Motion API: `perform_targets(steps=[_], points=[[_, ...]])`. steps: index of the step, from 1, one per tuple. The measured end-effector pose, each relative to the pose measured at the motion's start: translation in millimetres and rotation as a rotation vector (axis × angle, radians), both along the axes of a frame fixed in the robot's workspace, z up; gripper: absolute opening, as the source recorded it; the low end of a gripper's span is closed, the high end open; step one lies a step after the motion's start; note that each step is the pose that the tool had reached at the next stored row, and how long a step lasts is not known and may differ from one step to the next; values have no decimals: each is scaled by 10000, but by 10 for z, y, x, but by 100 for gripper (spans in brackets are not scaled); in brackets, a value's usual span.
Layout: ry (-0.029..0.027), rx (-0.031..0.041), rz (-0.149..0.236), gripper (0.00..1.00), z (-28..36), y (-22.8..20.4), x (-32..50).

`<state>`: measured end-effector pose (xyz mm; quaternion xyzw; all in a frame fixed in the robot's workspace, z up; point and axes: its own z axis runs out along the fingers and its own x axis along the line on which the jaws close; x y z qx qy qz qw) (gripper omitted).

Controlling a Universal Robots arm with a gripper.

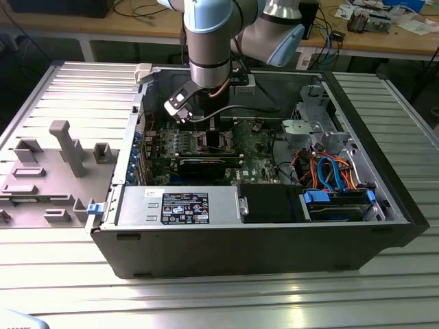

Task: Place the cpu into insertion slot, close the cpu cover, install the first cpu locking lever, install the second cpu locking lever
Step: 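Place the cpu into insertion slot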

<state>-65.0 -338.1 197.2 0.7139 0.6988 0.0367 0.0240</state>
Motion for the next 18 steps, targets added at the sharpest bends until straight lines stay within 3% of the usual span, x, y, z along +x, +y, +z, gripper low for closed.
perform_targets(steps=[3, 7, 10, 13, 18], points=[[1, -1, 0, 68, 15, 0, 0], [-1, 1, 0, 68, 117, 4, 0], [1, -2, 1, 68, 179, 33, 1], [1, -5, 0, 67, 189, 65, 1], [0, -70, 10, 35, 189, 67, 1]])
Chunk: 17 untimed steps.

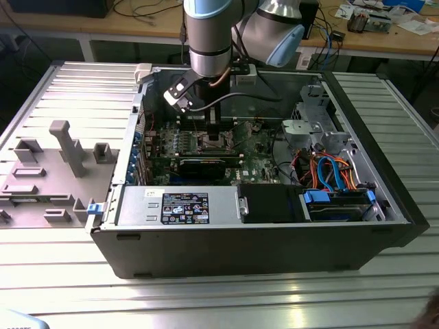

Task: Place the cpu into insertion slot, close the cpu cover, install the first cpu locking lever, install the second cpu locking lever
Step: 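Place the cpu into insertion slot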

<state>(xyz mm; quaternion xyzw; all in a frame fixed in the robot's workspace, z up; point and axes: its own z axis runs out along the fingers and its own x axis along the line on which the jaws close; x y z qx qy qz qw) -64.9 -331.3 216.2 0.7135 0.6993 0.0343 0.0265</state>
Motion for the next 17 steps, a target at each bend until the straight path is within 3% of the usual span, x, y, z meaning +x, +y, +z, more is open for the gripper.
perform_targets(steps=[1, 5, 17], points=[[1, -13, 1, 35, 0, 0, 0], [0, -60, 10, 11, 0, 0, 0], [1, -96, 16, 11, 2, -2, 0]])
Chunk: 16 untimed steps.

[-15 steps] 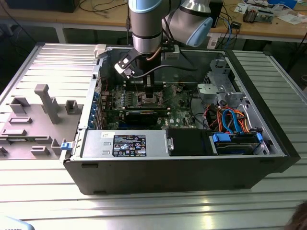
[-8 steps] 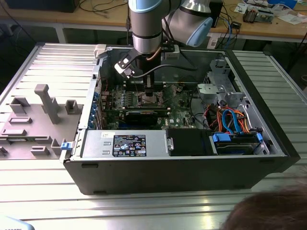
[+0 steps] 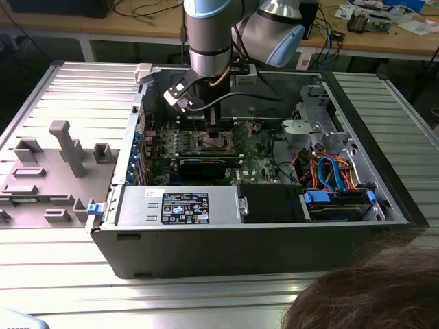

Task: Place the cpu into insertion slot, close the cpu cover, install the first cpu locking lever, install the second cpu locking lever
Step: 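Place the cpu into insertion slot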

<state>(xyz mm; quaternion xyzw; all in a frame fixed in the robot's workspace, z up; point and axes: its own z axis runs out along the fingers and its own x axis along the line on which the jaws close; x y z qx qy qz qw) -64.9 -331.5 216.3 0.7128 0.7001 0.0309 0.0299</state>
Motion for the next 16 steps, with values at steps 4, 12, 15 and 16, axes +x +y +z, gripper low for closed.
perform_targets(steps=[4, 12, 15, 16], points=[[0, -28, -2, 11, 3, 1, 0], [0, -75, -2, 11, 7, 1, 0], [0, -86, -2, 11, 7, 1, 0], [0, -90, -2, 11, 7, 1, 0]])
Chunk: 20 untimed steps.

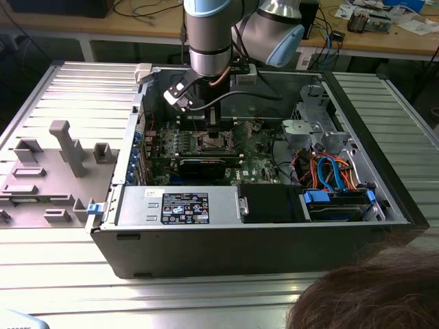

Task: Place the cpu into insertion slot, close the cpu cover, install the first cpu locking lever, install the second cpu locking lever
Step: 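Place the cpu into insertion slot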

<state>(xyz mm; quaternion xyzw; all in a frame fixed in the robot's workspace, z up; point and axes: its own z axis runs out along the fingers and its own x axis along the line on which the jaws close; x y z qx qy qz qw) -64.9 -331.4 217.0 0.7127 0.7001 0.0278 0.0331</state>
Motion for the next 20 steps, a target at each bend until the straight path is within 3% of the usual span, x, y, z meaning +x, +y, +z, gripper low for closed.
perform_targets(steps=[20], points=[[0, -8, 4, 11, 0, 0, 40]])
